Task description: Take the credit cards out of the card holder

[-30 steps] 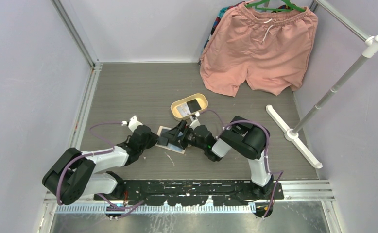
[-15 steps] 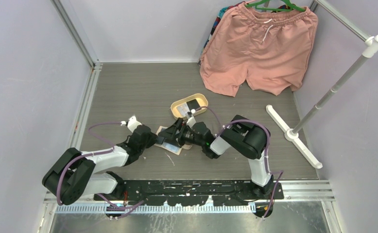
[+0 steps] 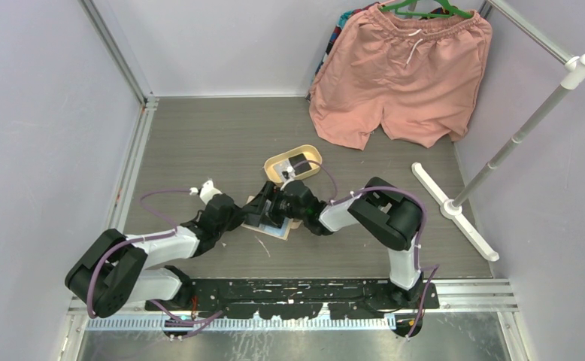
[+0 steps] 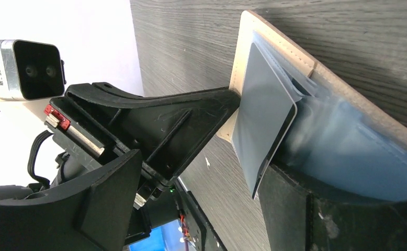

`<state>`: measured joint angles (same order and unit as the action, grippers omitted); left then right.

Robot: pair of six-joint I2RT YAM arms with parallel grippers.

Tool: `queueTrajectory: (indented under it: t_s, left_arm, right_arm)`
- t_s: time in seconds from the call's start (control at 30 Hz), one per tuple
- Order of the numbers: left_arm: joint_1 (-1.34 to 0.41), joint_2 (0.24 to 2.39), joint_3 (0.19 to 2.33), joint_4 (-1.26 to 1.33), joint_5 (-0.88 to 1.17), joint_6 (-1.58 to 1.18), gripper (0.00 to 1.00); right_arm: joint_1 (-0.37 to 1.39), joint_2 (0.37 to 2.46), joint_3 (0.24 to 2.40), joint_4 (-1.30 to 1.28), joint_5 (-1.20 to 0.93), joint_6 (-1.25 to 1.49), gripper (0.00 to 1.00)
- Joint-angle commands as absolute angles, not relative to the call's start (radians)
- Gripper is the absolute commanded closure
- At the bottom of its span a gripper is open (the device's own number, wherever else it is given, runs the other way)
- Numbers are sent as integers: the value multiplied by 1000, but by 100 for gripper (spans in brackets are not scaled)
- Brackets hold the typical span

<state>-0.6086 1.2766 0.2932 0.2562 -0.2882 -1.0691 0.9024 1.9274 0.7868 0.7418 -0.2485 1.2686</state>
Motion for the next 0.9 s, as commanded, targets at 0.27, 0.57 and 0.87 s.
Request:
queueTrajectory:
  t_s: [0.27,0.57,0.87]
  left_arm:
    - [-634,1341,242,12,-166,-1049,100]
    - [-633,1326,237,3,-174,-1054,100]
    - [-634,1333,237,3,-175,-1055,100]
  right_arm:
    - [898,1903,790,776,-196,1255,17]
    - [883,1881,766,853,-202,1273,17]
    - [854,1849,690,928,-211,1306,17]
